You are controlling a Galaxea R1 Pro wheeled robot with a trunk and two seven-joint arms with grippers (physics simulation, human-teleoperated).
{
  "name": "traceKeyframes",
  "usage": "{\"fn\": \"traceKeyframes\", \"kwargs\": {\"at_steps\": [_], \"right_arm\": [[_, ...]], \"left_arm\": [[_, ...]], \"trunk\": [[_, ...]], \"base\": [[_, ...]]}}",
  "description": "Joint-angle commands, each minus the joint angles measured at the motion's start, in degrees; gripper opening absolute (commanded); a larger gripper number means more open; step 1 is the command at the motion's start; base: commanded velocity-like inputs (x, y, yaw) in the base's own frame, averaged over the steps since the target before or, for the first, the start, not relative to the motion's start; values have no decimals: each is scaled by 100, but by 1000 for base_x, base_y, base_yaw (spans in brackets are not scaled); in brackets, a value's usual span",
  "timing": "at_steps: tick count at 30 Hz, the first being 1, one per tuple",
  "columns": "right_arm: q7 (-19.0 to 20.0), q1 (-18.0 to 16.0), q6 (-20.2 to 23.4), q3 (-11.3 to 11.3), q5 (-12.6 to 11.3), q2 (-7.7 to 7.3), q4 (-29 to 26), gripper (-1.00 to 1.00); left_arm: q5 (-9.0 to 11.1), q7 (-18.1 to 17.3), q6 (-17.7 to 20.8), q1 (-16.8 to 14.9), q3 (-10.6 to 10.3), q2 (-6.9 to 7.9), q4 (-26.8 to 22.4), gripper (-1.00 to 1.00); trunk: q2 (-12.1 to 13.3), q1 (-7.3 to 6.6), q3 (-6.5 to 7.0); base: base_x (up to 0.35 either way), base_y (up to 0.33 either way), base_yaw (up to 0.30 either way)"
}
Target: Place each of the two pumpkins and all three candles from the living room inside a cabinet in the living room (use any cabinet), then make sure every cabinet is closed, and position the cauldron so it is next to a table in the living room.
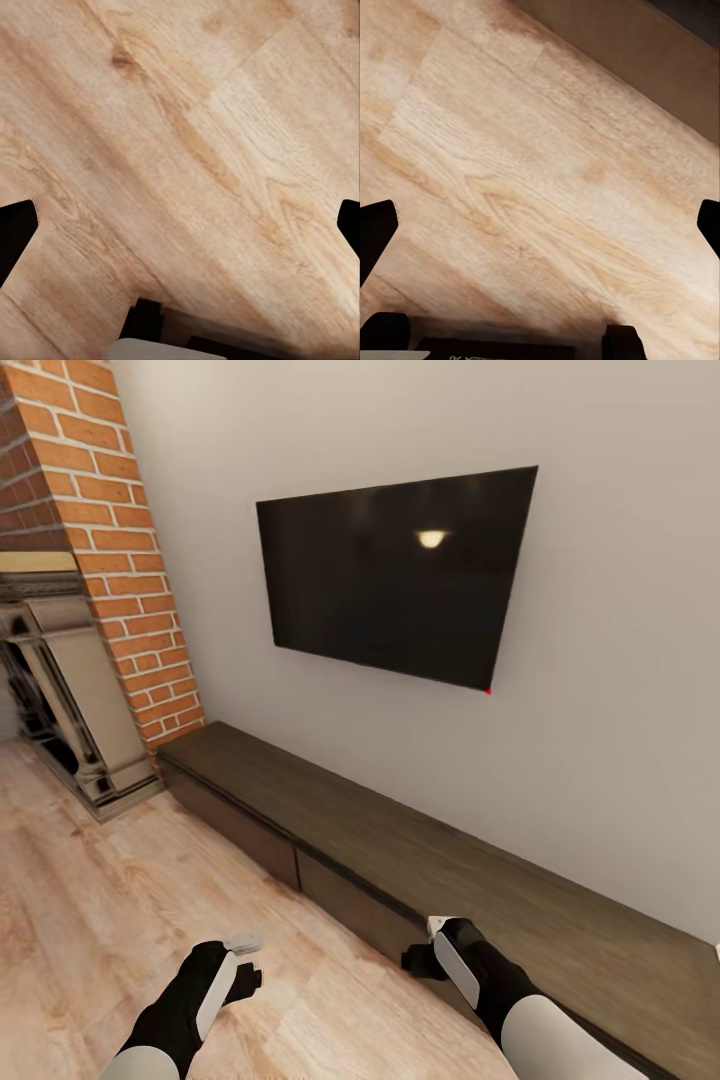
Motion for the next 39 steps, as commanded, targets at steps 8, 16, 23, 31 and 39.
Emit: {"fn": "traceKeyframes", "kwargs": {"at_steps": [8, 16, 23, 31, 39], "right_arm": [[1, 0, 7, -4, -25, 0, 0, 100], [1, 0, 8, -4, -44, 1, 0, 100], [2, 0, 8, 0, -45, 5, 8, 100], [2, 0, 8, 2, -37, 9, 9, 100], [2, 0, 8, 0, -36, 9, 9, 100]], "left_arm": [[-1, -1, 1, 3, 7, 0, 1, 100], [-1, -1, 5, 0, 9, 1, -3, 100], [-1, -1, 5, 3, 10, 0, -3, 100], [-1, -7, 0, 1, 17, 5, -1, 100], [7, -10, 5, 3, 18, 7, 0, 100]], "trunk": [[0, 0, 0], [0, 0, 0], [0, 0, 0], [0, 0, 0], [0, 0, 0]], "base": [[0, 0, 286], [0, 0, 286], [0, 0, 286], [0, 0, 286], [-141, 0, 286]]}}
